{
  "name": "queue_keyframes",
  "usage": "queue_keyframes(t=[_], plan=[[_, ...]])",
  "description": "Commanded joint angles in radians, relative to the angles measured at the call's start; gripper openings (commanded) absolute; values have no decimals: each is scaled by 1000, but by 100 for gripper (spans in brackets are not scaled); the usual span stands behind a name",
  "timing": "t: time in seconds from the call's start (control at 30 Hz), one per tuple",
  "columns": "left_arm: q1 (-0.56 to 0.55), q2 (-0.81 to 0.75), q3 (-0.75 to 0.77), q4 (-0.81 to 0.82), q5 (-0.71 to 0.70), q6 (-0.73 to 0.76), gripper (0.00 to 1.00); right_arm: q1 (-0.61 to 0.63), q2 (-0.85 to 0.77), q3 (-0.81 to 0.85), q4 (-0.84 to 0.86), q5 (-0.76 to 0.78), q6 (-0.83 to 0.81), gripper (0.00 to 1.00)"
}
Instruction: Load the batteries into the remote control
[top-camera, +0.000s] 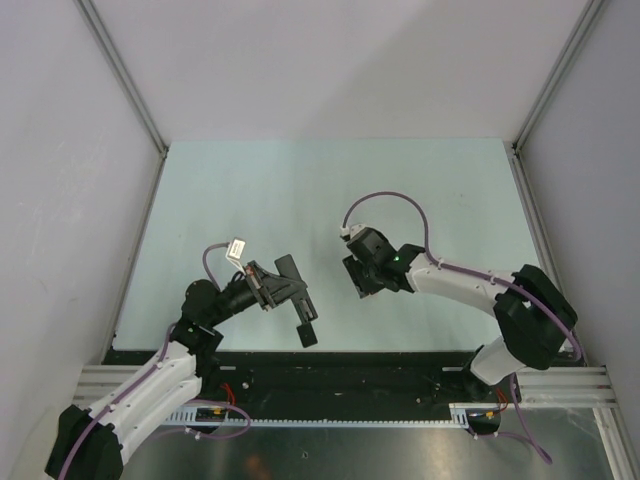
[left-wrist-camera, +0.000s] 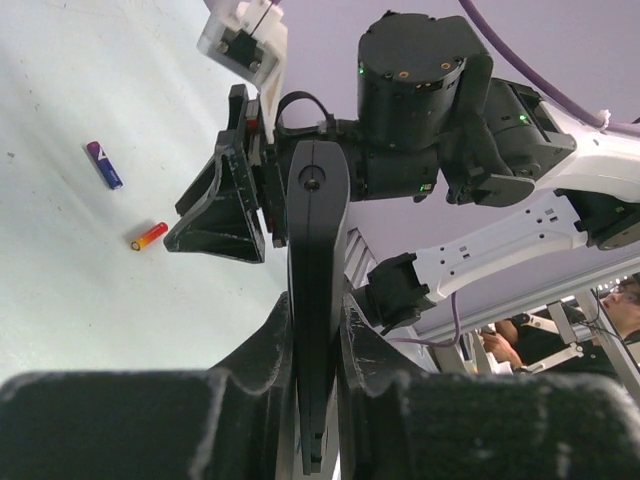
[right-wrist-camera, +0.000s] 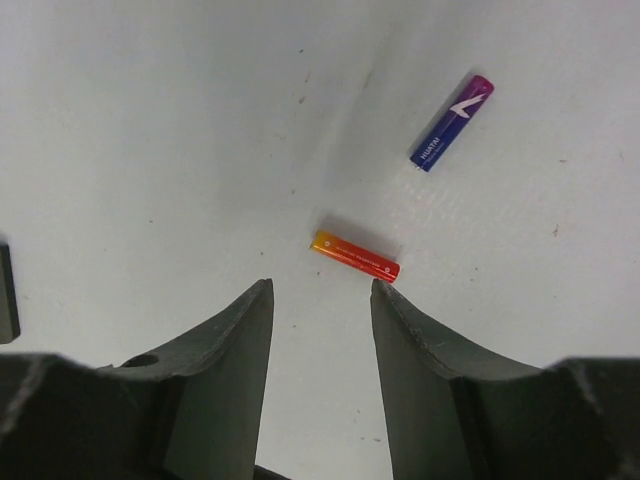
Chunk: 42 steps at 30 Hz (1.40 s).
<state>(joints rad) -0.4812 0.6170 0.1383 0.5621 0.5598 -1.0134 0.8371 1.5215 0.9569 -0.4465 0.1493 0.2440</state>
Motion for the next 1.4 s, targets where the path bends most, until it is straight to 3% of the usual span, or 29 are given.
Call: queue_keyframes(t=[0.0, 0.43, 1.37], plan=[[-2, -11, 14, 21, -8, -10, 0, 13, 40, 57, -23, 36, -71, 48], [-14, -7, 15, 18, -23, -13, 0, 14, 155, 100, -37, 53, -97, 45], [-40, 58, 44, 16, -49, -8, 0, 3, 224, 105, -37, 9, -28, 32]])
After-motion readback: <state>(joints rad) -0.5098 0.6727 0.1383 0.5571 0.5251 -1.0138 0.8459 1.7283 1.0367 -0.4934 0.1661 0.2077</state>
